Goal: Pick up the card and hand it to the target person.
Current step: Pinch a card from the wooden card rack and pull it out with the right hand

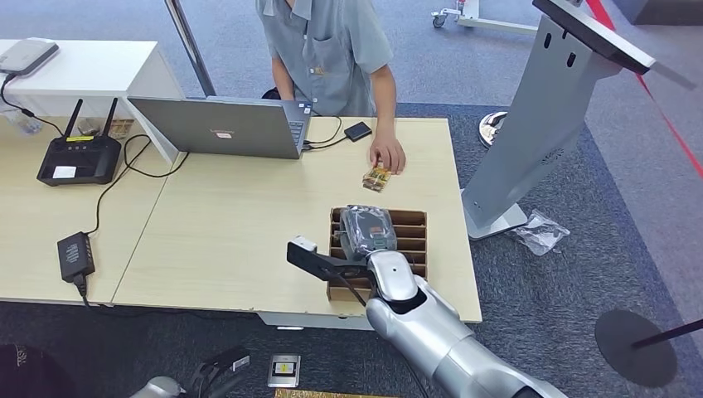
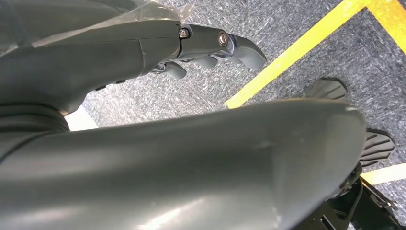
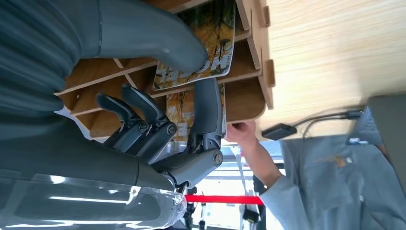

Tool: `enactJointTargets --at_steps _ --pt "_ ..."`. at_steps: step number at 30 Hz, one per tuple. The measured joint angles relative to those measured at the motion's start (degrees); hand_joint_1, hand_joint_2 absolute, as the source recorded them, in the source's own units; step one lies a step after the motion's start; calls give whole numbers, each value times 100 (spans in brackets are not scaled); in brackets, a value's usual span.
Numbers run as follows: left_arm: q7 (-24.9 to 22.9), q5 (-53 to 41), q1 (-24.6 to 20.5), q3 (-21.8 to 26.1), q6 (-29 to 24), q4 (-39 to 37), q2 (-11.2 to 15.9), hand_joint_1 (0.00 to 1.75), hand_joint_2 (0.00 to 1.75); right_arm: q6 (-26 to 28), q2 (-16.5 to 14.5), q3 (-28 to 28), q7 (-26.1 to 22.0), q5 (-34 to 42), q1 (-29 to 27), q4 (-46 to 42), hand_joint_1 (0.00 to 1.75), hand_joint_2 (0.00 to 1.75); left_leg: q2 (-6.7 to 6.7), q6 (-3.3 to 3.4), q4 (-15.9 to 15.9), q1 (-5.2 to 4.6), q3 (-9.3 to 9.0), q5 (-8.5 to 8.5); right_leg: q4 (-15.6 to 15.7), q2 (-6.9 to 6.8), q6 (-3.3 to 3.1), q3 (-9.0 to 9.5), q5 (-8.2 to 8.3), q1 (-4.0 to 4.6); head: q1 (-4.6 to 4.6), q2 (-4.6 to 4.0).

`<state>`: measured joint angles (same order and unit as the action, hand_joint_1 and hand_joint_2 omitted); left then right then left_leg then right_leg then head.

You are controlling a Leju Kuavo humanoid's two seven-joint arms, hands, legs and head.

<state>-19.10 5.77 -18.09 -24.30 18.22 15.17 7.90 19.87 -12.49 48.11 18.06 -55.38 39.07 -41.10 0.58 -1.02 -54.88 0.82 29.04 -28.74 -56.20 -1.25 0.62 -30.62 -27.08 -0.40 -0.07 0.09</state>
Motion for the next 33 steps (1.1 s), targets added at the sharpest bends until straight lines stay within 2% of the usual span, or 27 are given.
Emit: enactJointTargets --at_steps 7,20,26,33 --pt "109 84 59 0 -53 0 32 0 0 31 185 -63 -212 -47 -111 -811 175 175 0 0 0 0 1 0 0 0 0 -2 0 0 1 0" --pt "254 92 226 1 -84 0 98 0 0 72 613 -226 -204 -345 -133 -2700 175 175 0 0 0 0 1 0 0 0 0 -2 0 0 -1 0" --pt "211 26 189 0 -69 4 97 0 0 75 683 -278 -205 -345 -100 -2921 175 175 0 0 0 0 2 0 0 0 0 -3 0 0 -1 0" --pt "137 -54 93 0 -15 12 77 0 0 70 642 -285 -141 -263 153 -2624 175 175 0 0 0 0 4 0 0 0 0 -2 0 0 -1 0"
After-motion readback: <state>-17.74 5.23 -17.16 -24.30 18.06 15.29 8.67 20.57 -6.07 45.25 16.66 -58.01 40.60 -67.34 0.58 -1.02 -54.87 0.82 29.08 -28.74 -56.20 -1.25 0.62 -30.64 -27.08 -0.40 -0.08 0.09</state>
